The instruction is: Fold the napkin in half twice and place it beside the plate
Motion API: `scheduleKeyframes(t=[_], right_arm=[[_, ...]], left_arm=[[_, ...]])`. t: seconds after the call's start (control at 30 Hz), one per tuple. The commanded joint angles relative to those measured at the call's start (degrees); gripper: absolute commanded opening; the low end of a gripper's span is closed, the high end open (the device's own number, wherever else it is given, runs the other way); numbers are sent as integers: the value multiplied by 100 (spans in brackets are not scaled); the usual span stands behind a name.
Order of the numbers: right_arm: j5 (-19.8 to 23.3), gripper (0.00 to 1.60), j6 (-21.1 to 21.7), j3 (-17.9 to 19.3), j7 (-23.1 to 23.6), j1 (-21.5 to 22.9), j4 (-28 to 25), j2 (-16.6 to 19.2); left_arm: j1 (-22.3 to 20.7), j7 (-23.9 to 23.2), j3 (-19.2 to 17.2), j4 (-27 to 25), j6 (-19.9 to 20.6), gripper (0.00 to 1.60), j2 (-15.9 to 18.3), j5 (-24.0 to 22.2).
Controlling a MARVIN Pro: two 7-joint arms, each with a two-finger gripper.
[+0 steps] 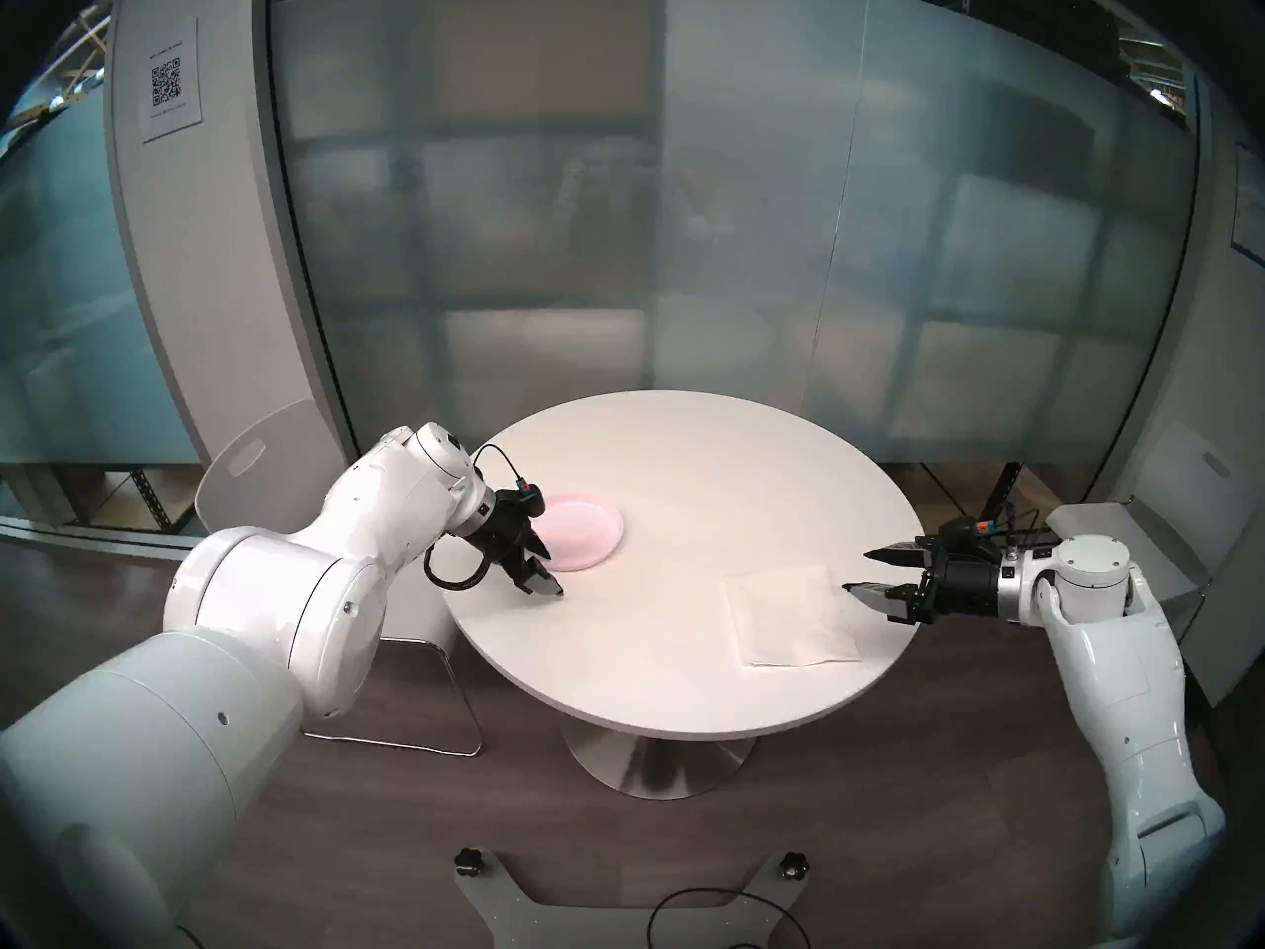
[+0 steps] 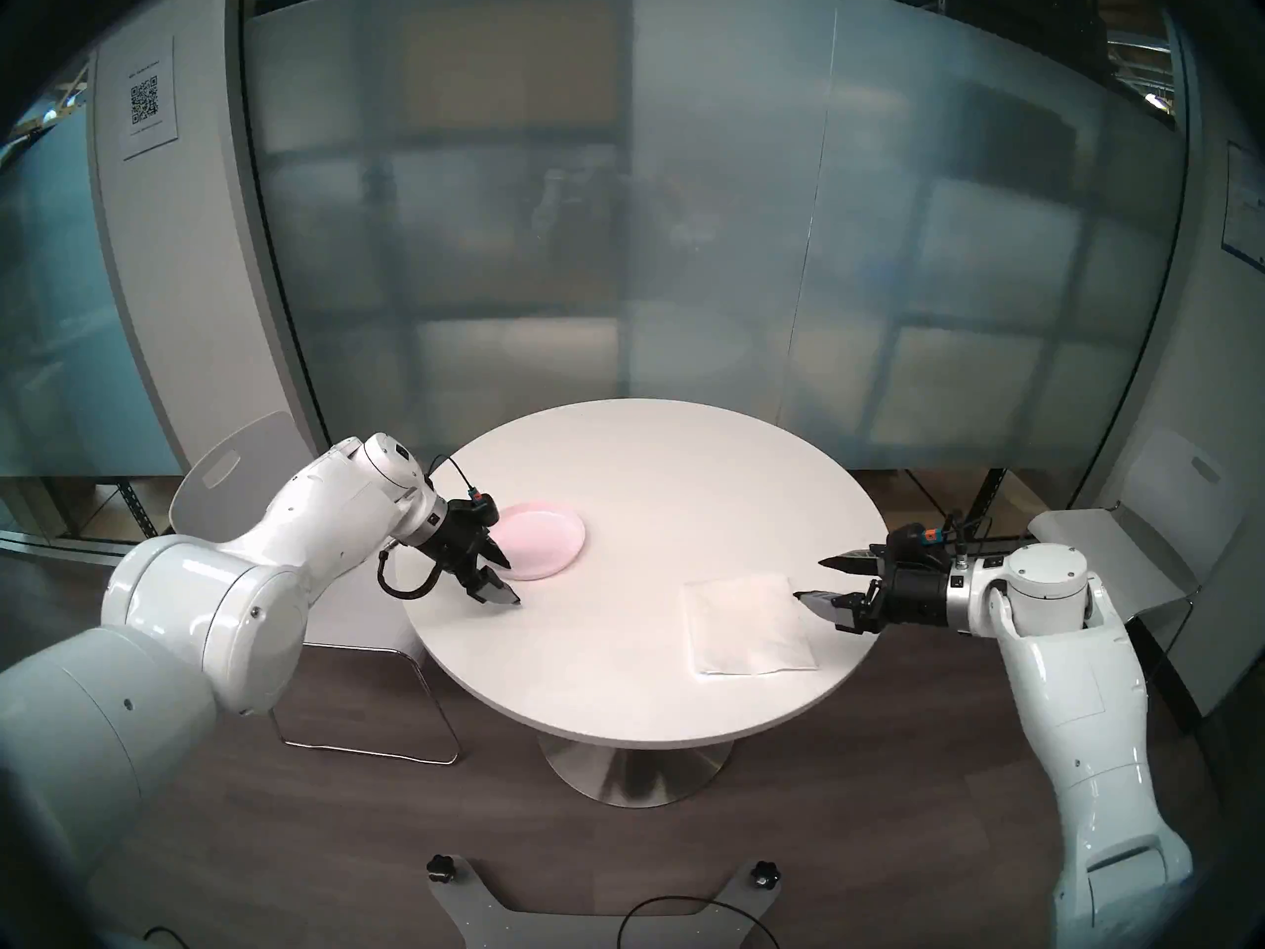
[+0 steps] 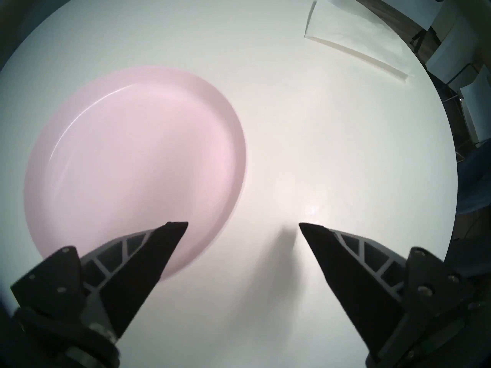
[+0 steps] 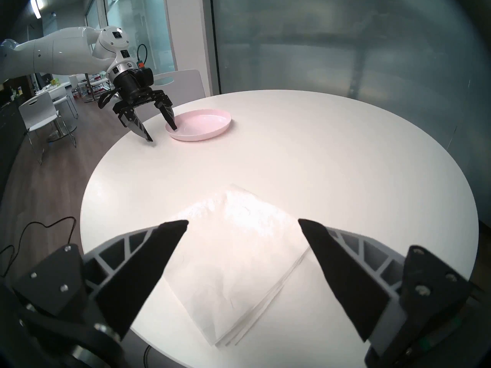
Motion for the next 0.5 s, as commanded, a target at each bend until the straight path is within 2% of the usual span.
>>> scheduleKeyframes(t=[0.0, 0.07, 0.17, 0.27, 0.3, 0.47], right_arm=[[51, 160, -19, 76, -4, 21, -94, -5], [53, 160, -24, 86, 7, 10, -98, -5], [60, 160, -31, 104, 20, -8, -102, -6], [65, 160, -38, 139, 27, -36, -112, -3], [66, 160, -40, 148, 30, -42, -115, -3], [68, 160, -47, 178, 46, -59, -130, -7]], left_arm=[[-392, 125, -6, 172, -34, 160, -105, 6], [-431, 199, 2, 254, -30, 160, -132, 29], [-473, 249, 9, 329, -30, 151, -153, 52], [-494, 304, 30, 421, -70, 137, -172, 87], [-498, 324, 42, 451, -82, 121, -178, 103], [-509, 396, 44, 567, -145, 115, -197, 130]])
